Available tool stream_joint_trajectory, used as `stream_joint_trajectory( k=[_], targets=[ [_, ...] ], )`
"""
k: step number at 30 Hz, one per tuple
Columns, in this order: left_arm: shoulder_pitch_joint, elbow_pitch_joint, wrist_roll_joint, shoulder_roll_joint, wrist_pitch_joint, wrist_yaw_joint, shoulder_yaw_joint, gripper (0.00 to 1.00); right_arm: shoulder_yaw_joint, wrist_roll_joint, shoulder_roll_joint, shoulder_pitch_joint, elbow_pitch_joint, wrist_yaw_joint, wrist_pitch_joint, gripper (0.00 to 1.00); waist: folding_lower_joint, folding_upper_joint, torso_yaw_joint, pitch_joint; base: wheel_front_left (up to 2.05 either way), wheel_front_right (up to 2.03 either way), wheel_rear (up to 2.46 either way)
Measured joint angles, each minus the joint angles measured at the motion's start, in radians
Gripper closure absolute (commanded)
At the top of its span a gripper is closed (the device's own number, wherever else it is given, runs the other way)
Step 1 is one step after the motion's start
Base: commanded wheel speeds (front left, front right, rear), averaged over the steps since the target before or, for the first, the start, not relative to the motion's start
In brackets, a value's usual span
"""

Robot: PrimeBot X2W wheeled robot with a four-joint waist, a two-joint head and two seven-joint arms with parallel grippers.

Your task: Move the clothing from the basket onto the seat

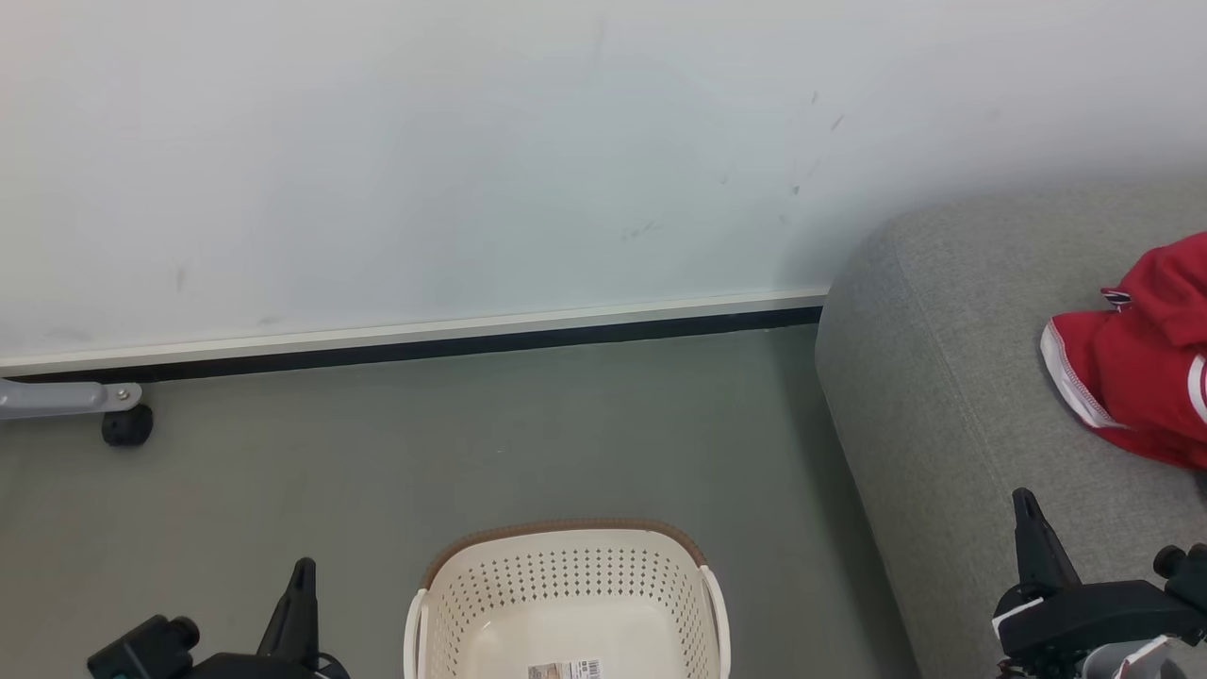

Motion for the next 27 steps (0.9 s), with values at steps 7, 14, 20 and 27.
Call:
stream_joint_trajectory(
  k=[7, 14, 20, 27],
  targets=[
    [-0.008, 0.012, -0.085, -0.005, 0.016, -0.018, 0.015, 1.00, -0.028, 0.090, 0.015, -0.001, 0.007, 0.015, 0.025, 1.00, 0.0000, 0.0000, 0.004, 0.000, 0.00, 0.00, 0.00],
    [-0.020, 0.024, -0.173, -0.010, 0.027, -0.028, 0.031, 1.00, -0.052, 0.163, 0.029, -0.003, 0.014, 0.029, 0.041, 1.00, 0.0000, 0.0000, 0.007, 0.000, 0.00, 0.00, 0.00],
    [-0.031, 0.034, -0.255, -0.016, 0.037, -0.045, 0.042, 1.00, -0.076, 0.236, 0.043, -0.006, 0.022, 0.042, 0.060, 1.00, 0.0000, 0.0000, 0.010, 0.001, 0.00, 0.00, 0.00],
    [-0.042, 0.045, -0.342, -0.022, 0.053, -0.063, 0.061, 1.00, -0.103, 0.327, 0.058, -0.006, 0.028, 0.059, 0.078, 1.00, 0.0000, 0.0000, 0.013, 0.001, 0.00, 0.00, 0.00]
  ],
)
